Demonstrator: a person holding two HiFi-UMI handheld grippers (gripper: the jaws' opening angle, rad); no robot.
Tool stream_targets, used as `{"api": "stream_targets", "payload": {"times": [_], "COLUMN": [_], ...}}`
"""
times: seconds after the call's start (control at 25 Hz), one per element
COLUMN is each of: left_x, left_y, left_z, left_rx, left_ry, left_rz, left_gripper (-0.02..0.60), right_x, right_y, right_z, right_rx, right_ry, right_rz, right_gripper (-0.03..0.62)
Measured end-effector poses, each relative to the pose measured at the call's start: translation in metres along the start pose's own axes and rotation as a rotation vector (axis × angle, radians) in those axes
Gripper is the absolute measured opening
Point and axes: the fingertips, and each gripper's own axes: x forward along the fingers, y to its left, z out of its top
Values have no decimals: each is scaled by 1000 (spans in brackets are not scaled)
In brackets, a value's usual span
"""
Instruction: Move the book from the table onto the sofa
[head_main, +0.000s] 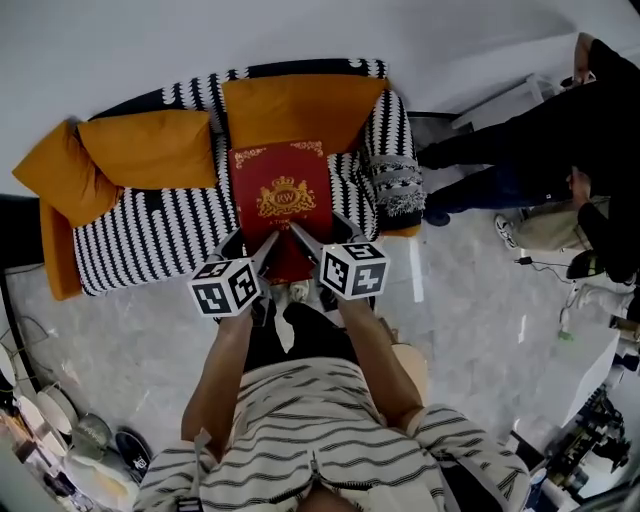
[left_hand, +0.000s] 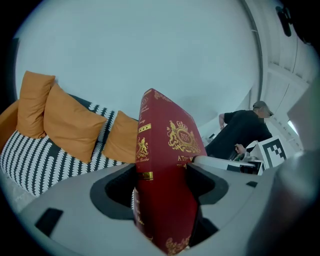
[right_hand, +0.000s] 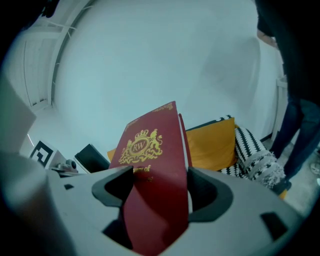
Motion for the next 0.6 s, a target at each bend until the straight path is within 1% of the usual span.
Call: {"api": "stream_targets", "payload": {"times": [0.24,0.6], "left_x": [20,51], "left_y": [26,64], "left_z": [-7,-35], "left_rx": [-18,-43], "left_ry": [24,73], "left_rz": [1,0], "left_gripper": [318,318], "right_x": [29,67], "right_y": [-8,-28], "right_z": [-11,-48], "right_rx": [3,32], "right_ry": [23,65], "right_rz": [-13,-50], "right_gripper": [351,351]}}
